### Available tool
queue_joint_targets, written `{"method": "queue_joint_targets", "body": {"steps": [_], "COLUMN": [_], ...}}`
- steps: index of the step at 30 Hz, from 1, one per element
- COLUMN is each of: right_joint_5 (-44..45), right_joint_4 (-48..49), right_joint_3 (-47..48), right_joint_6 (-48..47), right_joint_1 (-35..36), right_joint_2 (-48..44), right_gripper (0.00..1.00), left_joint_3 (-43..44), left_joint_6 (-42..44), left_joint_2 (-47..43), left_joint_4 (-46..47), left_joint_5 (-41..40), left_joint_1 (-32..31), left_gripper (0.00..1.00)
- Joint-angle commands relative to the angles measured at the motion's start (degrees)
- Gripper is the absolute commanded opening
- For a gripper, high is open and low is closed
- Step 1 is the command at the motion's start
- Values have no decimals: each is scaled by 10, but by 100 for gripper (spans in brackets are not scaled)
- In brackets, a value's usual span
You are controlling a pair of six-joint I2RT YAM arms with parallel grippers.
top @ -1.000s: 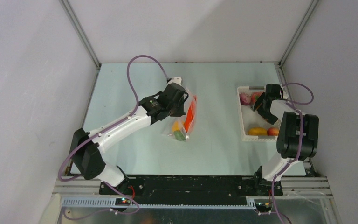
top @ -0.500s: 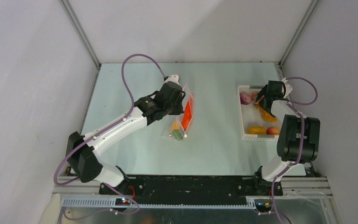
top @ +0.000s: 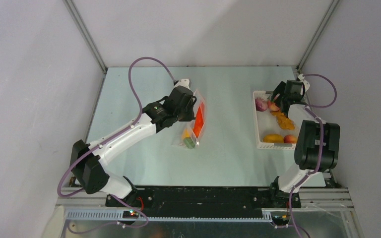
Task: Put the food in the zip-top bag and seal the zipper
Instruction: Pick up the fake fruit from the bin.
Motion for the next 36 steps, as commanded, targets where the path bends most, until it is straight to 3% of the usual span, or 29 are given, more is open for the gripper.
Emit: {"method": "queue_joint_targets", "body": {"steps": [1,12,17,21,24,29,36], "right_joint_5": [1,-4,-3,-15,-23,-18,-28], "right_joint_4": [18,1,5,6,-8,-56,-79], "right_joint_3": [34,68,67,67,67,59,-11], "right_joint_6": [-14,-14,-17,-34,-46,-62,-37], "right_joint_1": [-1,-1,-1,-1,-1,7,9], "right_joint_2": [41,96,93,79,57,1,-132], "right_gripper": [89,84,72,55,43,34,30], "left_joint_3": [13,16,18,15,14,14,14], "left_joint_6": [8,5,6,5,6,7,4], "left_joint_2": [-8,-4,-1,-5,-8,-7,-11], "left_joint_4": [9,4,-4,-5,-4,-3,-3], "left_joint_5": [4,5,10,9,8,14,16], "left_joint_1": [4,5,5,5,4,5,5], "left_gripper": [0,0,0,0,0,0,0]}}
